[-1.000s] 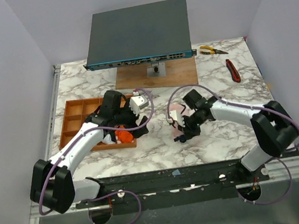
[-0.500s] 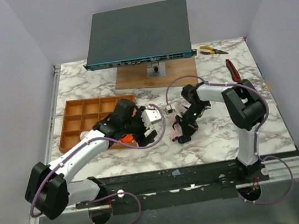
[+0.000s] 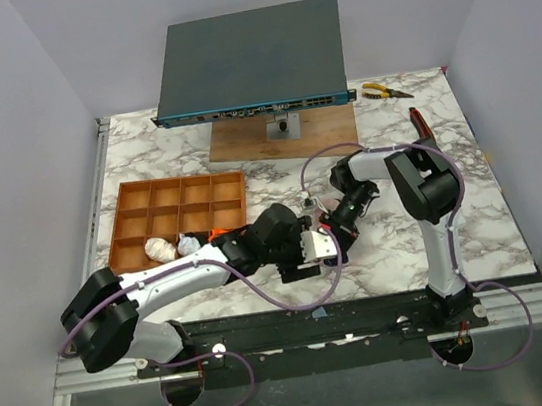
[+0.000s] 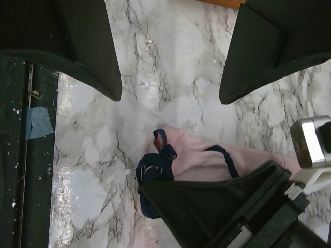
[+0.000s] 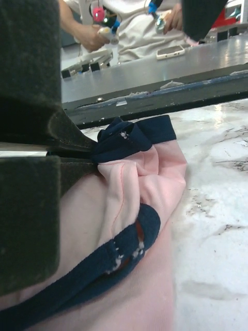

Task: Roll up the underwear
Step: Roll the underwear to the center of the board.

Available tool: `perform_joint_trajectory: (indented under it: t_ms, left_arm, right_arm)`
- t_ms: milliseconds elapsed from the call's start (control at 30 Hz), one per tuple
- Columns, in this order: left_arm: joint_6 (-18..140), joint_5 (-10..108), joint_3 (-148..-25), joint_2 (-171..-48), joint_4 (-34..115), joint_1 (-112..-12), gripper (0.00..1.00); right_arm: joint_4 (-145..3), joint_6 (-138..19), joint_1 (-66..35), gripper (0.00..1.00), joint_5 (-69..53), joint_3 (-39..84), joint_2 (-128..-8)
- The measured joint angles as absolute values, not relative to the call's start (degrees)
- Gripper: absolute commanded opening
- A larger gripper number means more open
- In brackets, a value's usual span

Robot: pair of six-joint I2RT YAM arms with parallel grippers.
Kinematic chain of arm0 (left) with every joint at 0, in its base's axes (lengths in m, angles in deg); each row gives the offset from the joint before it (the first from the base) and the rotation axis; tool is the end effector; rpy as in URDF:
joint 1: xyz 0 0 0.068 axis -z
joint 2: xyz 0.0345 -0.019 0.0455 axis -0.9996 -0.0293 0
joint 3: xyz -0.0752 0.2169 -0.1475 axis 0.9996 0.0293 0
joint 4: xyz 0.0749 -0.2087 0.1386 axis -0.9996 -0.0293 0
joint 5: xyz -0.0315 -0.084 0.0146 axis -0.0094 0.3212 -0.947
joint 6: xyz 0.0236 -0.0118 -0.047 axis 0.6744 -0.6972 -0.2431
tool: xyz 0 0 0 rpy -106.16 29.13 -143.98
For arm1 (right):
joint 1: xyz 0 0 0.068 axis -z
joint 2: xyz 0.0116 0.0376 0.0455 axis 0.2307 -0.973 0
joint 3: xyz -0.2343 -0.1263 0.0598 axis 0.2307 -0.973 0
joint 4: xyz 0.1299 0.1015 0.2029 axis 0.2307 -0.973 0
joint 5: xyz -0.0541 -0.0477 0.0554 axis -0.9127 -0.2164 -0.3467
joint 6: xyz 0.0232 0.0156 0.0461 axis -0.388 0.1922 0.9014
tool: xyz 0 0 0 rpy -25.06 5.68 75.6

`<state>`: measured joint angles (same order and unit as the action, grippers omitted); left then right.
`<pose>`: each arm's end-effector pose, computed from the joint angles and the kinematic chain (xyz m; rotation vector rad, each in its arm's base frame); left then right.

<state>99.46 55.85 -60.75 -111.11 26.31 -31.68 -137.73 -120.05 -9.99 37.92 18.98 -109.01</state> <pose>0.1473 -0.2406 0.2235 1.6686 1.6595 -0.5616 0.2818 0.1528 0.1030 1.3516 -2.2155 -1.4304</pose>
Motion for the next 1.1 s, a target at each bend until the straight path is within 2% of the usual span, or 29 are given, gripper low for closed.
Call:
perform_joint_trajectory:
  t_ms: [233, 433, 667, 933, 1100]
  left_arm:
    - [102.8, 50.7, -60.4, -115.5, 32.0, -24.5, 0.74]
    - [107.4, 47.2, -60.3, -119.5, 37.2, -21.1, 0.67]
    - [111.6, 45.2, -60.2, -123.2, 41.0, -20.4, 0.6]
    - [113.2, 45.1, -60.2, -126.5, 42.1, -20.3, 0.59]
    - [113.1, 45.1, -60.3, -128.3, 43.0, -20.3, 0.53]
  right_arm:
    - [-139.8, -118.0, -9.5, 0.01, 38.8, 20.7, -111.7]
    - [-141.6, -117.0, -9.4, 0.01, 39.1, 22.0, -113.7]
    - [-142.5, -116.4, -9.1, 0.01, 39.5, 22.6, -114.8]
    - [-142.4, -115.6, -9.1, 0.01, 39.4, 22.7, -114.9]
    - [-142.5, -115.3, -9.1, 0.01, 39.4, 22.8, -115.1]
